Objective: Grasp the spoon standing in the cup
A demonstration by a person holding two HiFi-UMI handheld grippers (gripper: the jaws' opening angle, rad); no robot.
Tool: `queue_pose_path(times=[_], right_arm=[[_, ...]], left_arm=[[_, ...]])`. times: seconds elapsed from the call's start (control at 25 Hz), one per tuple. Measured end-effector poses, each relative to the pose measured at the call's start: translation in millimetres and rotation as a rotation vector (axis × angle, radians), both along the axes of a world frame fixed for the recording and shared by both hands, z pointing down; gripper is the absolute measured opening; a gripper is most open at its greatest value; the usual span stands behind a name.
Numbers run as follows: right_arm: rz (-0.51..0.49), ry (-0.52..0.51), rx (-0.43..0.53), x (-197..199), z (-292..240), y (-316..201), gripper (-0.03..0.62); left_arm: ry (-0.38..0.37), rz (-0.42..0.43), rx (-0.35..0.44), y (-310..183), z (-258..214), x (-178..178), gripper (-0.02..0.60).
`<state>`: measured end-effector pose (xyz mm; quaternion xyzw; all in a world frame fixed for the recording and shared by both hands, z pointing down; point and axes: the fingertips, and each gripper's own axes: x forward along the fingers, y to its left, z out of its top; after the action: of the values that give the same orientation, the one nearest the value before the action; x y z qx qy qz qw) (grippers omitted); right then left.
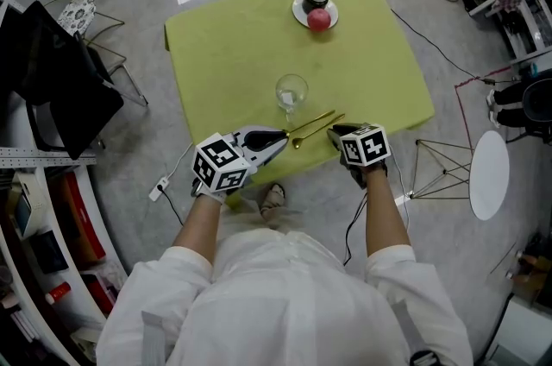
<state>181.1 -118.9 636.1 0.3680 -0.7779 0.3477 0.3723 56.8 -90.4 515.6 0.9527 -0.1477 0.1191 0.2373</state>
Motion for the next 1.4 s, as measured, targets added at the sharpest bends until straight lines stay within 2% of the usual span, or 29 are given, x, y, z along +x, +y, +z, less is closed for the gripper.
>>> queue_pose_path(times=[0.44,0.76,0.88,1.2,1.4], right_arm=[[0.046,-0.086,0.054,-5,-18,3,0.067],[0.084,-0.229,0.136,-30,-47,5,0.06],[0.087,-0.269,0.184,-36,-61,6,0.055],[0.076,-0.33,0.387,-44,-111,11,0.021],[0.092,-0.378,0.464,-46,-137,24,0.017]], left_arm=[[-0.012,0.002,0.007,1,0,-2,0.035],[-0.022,-0.013,0.02,-2,-2,-14,0.035],[-0.023,-0.014,0.029,0,-5,-17,0.035],[-0.014,-0.002,0.077,3,-22,-23,0.035],[-0.007,0.011,0.115,10,-35,-23,0.035]])
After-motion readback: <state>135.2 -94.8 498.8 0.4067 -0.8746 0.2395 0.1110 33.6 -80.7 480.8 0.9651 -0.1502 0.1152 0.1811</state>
